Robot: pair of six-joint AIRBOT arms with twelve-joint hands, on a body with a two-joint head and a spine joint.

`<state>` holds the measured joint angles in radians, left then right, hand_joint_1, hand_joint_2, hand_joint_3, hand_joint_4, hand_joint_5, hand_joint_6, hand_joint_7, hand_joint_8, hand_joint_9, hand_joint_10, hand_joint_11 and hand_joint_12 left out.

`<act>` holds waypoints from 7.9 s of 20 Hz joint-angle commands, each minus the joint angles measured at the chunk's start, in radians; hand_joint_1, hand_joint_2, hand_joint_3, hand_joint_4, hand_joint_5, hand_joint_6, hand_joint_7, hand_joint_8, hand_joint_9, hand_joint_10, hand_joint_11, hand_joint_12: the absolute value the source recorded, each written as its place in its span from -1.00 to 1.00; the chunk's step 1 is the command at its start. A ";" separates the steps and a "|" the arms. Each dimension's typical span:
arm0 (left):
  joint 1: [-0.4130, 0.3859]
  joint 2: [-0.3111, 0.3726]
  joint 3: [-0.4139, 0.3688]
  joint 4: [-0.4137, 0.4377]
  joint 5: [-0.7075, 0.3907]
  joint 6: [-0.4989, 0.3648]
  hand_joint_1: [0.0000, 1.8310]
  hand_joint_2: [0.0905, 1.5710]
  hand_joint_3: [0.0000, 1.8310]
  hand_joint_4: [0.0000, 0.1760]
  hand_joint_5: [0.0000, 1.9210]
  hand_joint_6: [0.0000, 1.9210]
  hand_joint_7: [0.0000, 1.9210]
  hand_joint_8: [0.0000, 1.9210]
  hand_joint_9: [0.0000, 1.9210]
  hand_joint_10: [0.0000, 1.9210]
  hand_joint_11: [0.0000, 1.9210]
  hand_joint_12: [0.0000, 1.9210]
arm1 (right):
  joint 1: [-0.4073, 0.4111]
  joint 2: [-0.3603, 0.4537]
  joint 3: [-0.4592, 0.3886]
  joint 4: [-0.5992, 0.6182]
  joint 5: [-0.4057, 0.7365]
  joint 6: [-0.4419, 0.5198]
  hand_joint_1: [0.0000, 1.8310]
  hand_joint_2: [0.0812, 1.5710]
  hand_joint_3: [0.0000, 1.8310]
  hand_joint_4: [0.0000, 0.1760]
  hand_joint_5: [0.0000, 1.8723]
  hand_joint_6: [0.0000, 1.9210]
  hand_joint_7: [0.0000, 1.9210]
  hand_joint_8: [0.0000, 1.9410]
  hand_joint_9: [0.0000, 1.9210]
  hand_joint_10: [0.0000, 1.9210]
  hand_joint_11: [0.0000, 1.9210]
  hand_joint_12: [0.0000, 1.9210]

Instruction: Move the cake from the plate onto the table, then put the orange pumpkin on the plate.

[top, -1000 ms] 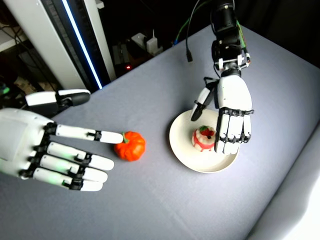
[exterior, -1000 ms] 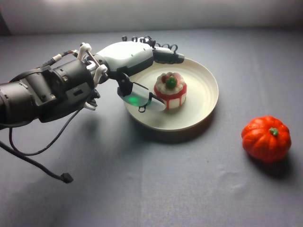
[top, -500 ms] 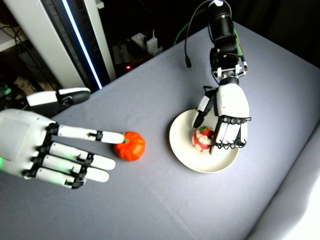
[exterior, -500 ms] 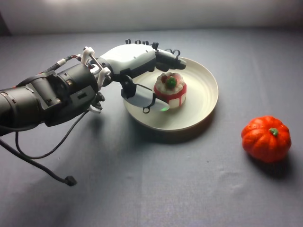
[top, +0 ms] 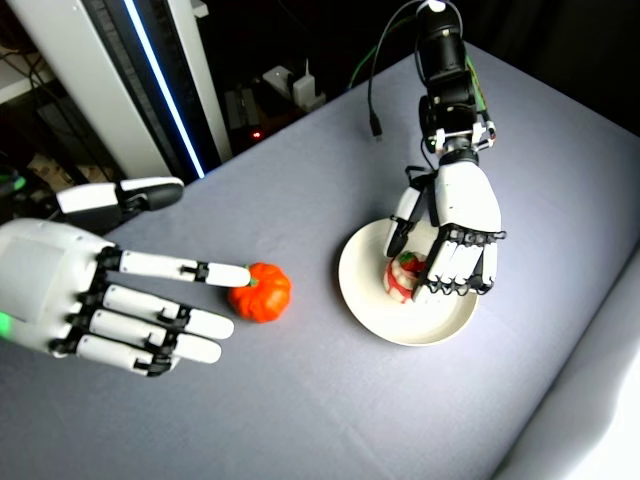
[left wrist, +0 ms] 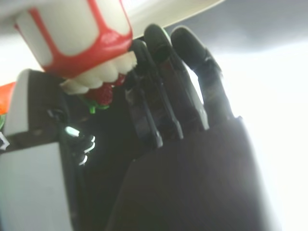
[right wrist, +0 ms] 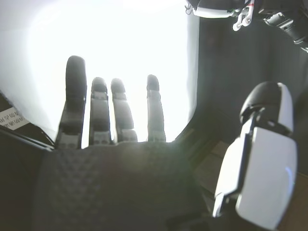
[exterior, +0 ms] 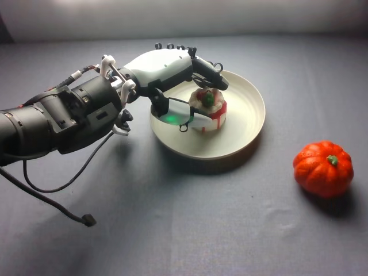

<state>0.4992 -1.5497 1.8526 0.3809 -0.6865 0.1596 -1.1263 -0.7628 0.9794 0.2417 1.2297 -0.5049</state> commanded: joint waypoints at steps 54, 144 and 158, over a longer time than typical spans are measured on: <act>0.298 0.459 -0.343 0.002 -0.102 -0.003 0.34 0.46 -1.00 -1.00 -0.09 0.08 -0.09 0.44 -0.16 0.67 -0.21 0.86 | -0.003 -0.002 -0.007 0.027 0.096 0.013 -0.61 0.06 -0.99 1.00 -0.89 -1.00 -1.00 -1.00 -1.00 -1.00 -1.00 -1.00; 0.383 0.655 -0.546 -0.350 -0.617 -0.003 0.18 0.24 -1.00 -0.13 -0.67 -1.00 -0.66 -1.00 -0.45 -1.00 -0.87 0.16 | 0.817 -0.342 0.388 -1.004 -0.848 0.293 0.34 0.44 -1.00 -1.00 0.02 -0.03 -0.10 0.42 -0.24 0.75 -0.32 0.96; 0.305 0.564 -0.491 -0.277 -0.604 -0.003 0.17 0.19 -1.00 -0.43 -0.65 -1.00 -0.60 -1.00 -0.41 -1.00 -0.76 0.07 | 0.821 -0.601 0.594 -0.992 -0.844 0.293 0.35 0.40 -1.00 -1.00 -0.04 0.12 0.05 0.10 -0.06 0.32 -0.18 0.62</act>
<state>0.8162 -0.9878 1.3571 0.1501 -1.1751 0.1600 -0.3191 -1.3701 1.5749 -0.7757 0.2951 -0.2138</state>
